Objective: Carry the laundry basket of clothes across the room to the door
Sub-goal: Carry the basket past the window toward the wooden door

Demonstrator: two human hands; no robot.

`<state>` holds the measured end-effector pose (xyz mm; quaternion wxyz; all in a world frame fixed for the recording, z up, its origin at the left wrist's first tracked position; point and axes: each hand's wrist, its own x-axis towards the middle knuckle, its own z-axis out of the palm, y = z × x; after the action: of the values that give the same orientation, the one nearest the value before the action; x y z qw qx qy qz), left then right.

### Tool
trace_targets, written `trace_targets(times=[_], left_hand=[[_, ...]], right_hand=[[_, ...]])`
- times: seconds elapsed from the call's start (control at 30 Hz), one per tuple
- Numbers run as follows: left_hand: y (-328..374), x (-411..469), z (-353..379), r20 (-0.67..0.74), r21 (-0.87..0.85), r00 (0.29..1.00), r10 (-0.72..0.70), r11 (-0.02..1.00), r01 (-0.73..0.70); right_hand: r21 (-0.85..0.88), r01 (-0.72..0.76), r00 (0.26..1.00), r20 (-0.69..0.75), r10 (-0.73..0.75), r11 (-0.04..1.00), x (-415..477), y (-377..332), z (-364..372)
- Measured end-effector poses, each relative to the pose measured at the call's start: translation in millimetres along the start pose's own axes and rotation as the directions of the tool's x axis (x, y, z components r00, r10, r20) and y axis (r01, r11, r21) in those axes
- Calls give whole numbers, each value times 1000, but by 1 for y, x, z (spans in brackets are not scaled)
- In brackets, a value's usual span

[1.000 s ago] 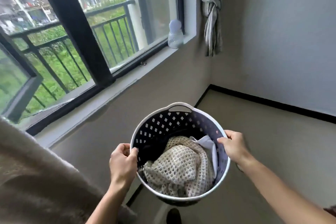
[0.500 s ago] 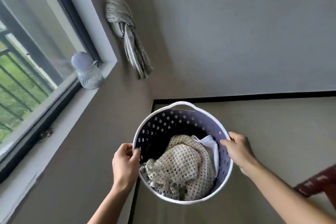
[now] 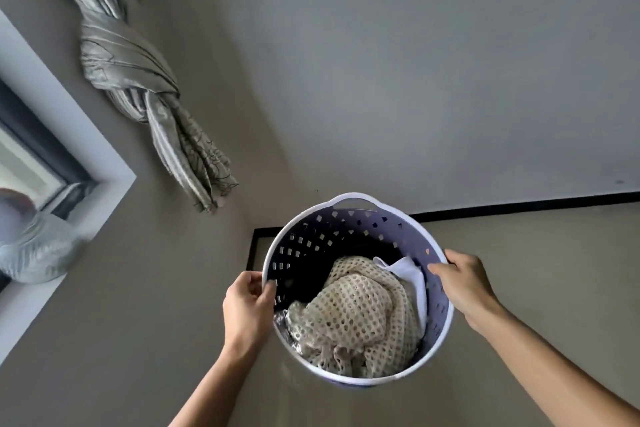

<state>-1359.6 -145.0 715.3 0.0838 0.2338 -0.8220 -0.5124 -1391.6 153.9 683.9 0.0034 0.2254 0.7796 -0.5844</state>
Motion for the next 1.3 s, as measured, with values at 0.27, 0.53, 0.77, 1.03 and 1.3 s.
trace_targets(times=[0.27,0.53,0.77,1.03,1.3], left_hand=[[56,141,94,92,-1,994,55,998,-55],[140,289,204,283,31,943,172,982,-188],[218,350,338,530,7,801,278,943,-332],[291,364,524,659,12,695,289,919,-393],[396,335,690,732,-52,592,337,894,-445]], right_hand=[[48,-37,996,-76,41,998,142,-40,11],[131,-68,965,-244,99,989,257,-82,8],[177,-89,869,-468,163,980,329,-91,-52],[289,-131,777,-564,279,948,440,-62,-151],[331,-134,677,-657,330,934,527,-56,-286]])
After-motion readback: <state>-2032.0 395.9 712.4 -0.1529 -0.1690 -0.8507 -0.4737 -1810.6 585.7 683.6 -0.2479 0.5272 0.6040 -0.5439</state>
